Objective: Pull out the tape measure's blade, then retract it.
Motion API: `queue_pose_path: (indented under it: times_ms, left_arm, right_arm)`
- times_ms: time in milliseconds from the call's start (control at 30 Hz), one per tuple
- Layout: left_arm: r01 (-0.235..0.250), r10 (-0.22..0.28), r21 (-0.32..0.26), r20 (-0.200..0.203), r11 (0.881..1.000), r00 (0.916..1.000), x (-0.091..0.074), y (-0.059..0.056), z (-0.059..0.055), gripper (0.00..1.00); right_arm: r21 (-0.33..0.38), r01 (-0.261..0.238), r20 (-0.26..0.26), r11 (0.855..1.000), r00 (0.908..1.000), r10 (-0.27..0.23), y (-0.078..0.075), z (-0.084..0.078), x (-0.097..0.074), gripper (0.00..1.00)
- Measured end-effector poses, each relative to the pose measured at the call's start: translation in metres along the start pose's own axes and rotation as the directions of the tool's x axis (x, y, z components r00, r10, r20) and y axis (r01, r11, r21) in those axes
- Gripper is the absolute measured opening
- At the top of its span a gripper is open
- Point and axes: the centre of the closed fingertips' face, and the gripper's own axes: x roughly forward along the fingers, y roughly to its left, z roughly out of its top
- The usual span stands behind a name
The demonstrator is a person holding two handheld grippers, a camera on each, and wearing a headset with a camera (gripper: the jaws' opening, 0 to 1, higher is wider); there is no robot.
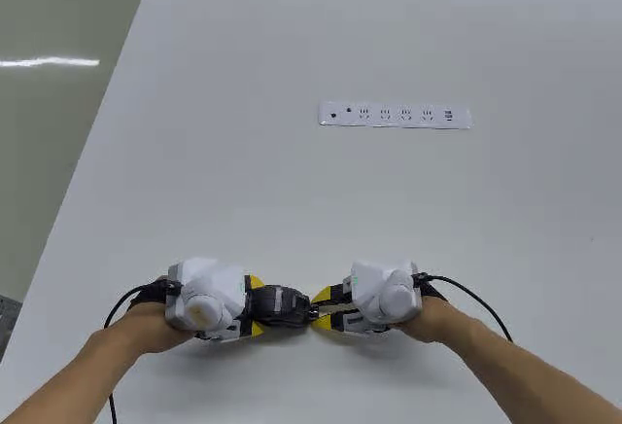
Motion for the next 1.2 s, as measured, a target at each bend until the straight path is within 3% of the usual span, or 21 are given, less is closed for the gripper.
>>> queue_pose_path:
  times_ms: [800, 1200]
  left_arm:
    - [0.011, -0.011, 0.003, 0.002, 1.000, 0.9999, -0.002, 0.000, -0.002, 0.28]
    - [0.016, -0.016, 0.006, 0.004, 1.000, 0.9999, -0.001, 0.000, -0.002, 0.28]
  right_arm:
    - [0.014, -0.004, -0.005, 1.000, 1.0000, 0.004, 0.003, 0.004, -0.004, 0.11]
    - [0.033, -0.005, -0.008, 0.999, 1.0000, 0.005, 0.004, -0.002, -0.010, 0.11]
